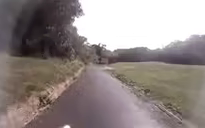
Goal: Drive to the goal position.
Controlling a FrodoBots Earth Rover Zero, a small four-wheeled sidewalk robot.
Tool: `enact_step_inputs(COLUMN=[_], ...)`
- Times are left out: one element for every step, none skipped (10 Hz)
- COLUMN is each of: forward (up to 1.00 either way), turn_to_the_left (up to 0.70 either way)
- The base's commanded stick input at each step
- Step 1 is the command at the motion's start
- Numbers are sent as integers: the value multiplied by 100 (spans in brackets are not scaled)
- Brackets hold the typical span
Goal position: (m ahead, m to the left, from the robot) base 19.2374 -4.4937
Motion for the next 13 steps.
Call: enact_step_inputs(forward=[100, 100, 100, 100, 100, 100, 100, 100, 100, 100, 100, 100, 100], turn_to_the_left=[0, 0, 0, 0, 0, 0, 0, 0, 0, 0, 0, 0, 0])
